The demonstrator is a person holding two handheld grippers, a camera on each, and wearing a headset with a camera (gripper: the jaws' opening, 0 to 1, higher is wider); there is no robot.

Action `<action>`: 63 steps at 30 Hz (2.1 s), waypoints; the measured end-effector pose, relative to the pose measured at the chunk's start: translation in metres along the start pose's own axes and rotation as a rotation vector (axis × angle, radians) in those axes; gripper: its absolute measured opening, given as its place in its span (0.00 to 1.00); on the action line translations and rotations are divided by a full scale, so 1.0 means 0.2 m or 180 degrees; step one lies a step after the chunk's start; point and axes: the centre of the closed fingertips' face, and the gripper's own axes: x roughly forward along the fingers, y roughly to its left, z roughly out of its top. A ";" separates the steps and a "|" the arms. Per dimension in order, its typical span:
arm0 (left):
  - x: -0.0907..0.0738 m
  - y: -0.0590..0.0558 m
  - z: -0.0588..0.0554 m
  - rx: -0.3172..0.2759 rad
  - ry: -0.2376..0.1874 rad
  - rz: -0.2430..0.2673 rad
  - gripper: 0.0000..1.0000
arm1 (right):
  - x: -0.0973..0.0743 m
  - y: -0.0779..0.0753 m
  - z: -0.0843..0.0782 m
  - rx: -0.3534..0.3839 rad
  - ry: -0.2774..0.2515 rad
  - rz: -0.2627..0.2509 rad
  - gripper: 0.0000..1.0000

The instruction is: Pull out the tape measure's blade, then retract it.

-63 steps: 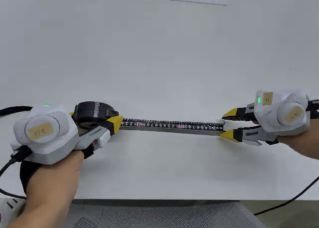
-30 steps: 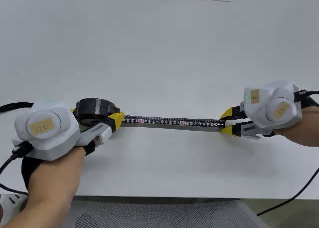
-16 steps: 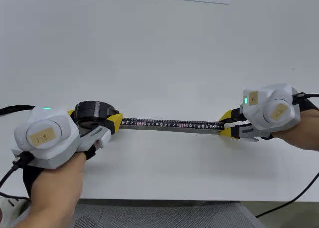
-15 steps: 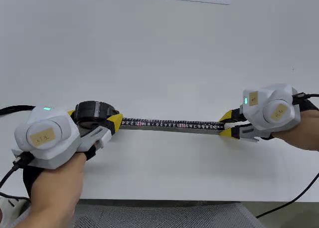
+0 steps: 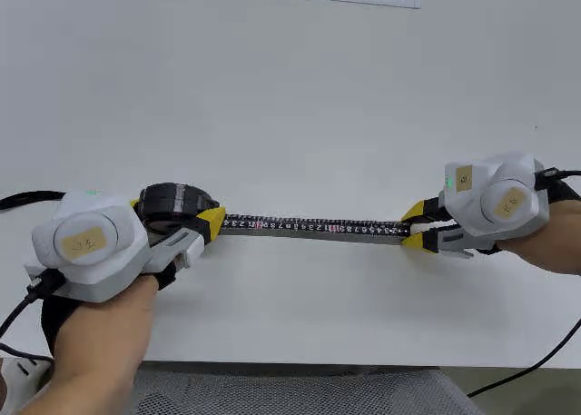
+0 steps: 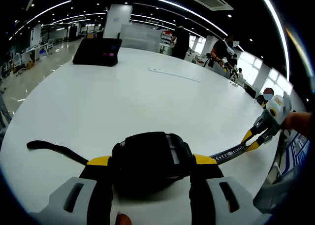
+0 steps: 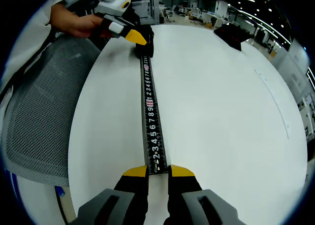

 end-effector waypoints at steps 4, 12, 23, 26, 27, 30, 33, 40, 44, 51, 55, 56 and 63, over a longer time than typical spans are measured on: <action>0.00 0.00 -0.01 0.0014 0.0046 0.0000 0.57 | 0.00 0.00 0.00 0.0012 -0.0010 0.0012 0.10; 0.01 0.00 -0.01 -0.0001 0.0050 -0.0017 0.57 | 0.00 0.00 0.00 -0.0004 0.0002 0.0019 0.10; 0.00 0.01 -0.01 -0.0015 0.0069 -0.0035 0.57 | 0.01 0.01 0.06 -0.0010 -0.0066 0.0027 0.10; 0.00 0.01 -0.01 -0.0018 0.0070 -0.0037 0.57 | 0.01 0.01 0.09 0.0008 -0.0137 0.0044 0.10; 0.00 0.01 -0.01 -0.0018 0.0069 -0.0038 0.57 | 0.02 0.01 0.11 0.0017 -0.0162 0.0048 0.10; 0.00 0.01 -0.01 -0.0018 0.0069 -0.0041 0.57 | 0.03 0.02 0.14 0.0030 -0.0212 0.0067 0.10; 0.00 0.01 -0.01 -0.0024 0.0077 -0.0046 0.57 | 0.05 0.03 0.16 0.0013 -0.0224 0.0088 0.10; 0.00 0.01 -0.01 -0.0018 0.0070 -0.0063 0.57 | 0.06 0.04 0.21 0.0059 -0.0329 0.0129 0.10; 0.00 0.01 -0.01 -0.0008 0.0062 -0.0081 0.57 | 0.07 0.05 0.22 0.0066 -0.0354 0.0145 0.10; 0.00 0.01 -0.01 -0.0011 0.0063 -0.0085 0.57 | 0.08 0.04 0.26 0.0074 -0.0408 0.0160 0.10; 0.00 0.02 -0.01 -0.0015 0.0067 -0.0090 0.57 | 0.09 0.04 0.28 0.0065 -0.0431 0.0170 0.10; 0.00 0.01 -0.01 -0.0015 0.0067 -0.0090 0.57 | 0.10 0.04 0.29 0.0063 -0.0440 0.0172 0.10; 0.00 0.01 -0.01 -0.0018 0.0060 -0.0091 0.57 | 0.13 0.04 0.34 0.0066 -0.0471 0.0206 0.10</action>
